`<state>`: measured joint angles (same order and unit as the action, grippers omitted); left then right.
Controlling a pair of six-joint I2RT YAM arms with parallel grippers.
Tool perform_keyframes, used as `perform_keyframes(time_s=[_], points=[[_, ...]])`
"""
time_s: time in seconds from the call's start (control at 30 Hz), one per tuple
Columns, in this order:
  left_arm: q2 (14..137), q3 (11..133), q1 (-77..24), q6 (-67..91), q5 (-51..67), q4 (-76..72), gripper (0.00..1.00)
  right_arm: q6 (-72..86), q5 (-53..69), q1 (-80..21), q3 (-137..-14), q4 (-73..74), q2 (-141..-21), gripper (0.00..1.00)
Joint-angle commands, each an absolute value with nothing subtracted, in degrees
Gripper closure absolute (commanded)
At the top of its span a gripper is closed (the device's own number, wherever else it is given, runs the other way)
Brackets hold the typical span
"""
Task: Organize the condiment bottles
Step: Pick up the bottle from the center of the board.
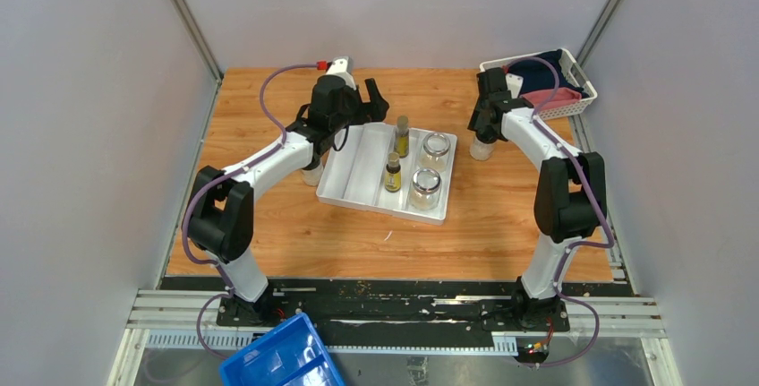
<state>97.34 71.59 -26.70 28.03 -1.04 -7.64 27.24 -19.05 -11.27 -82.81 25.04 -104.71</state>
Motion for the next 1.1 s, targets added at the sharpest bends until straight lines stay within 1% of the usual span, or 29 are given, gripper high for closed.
perform_keyframes(time_s=[0.0,0.1,0.17,0.2,0.23,0.47,0.7,0.87,1.07], points=[[95.65,70.77,-26.46,28.39,-0.35,-8.69,0.0,27.7,-19.34,-11.8,-81.55,26.1,-102.74,0.54],[95.63,70.72,-26.46,28.31,-0.35,-8.68,0.0,27.45,-19.36,-11.78,-81.67,26.1,-102.83,0.75],[95.62,70.66,-26.46,28.34,-0.35,-8.7,0.0,27.34,-19.27,-11.84,-81.86,26.1,-102.79,0.92],[95.69,70.73,-26.46,28.36,-0.35,-8.67,0.0,27.32,-19.25,-11.83,-81.94,26.1,-102.78,0.98],[95.71,70.72,-26.46,28.39,-0.35,-8.59,0.0,27.26,-19.17,-11.86,-82.09,26.1,-102.7,1.0],[95.67,70.75,-26.46,28.65,-0.35,-8.61,0.0,26.19,-19.52,-12.48,-82.95,26.22,-101.06,1.0],[94.0,70.09,-26.46,28.06,-1.36,-8.51,0.0,23.65,-20.68,-15.06,-87.43,28.62,-97.52,1.0],[89.99,68.65,-26.46,27.16,-4.18,-8.36,0.0,22.04,-20.78,-18.34,-92.27,30.93,-95.33,1.0],[83.06,64.73,-26.46,27.68,-7.36,-8.53,0.0,18.63,-20.99,-24.63,-96.18,30.97,-92.17,1.0]])
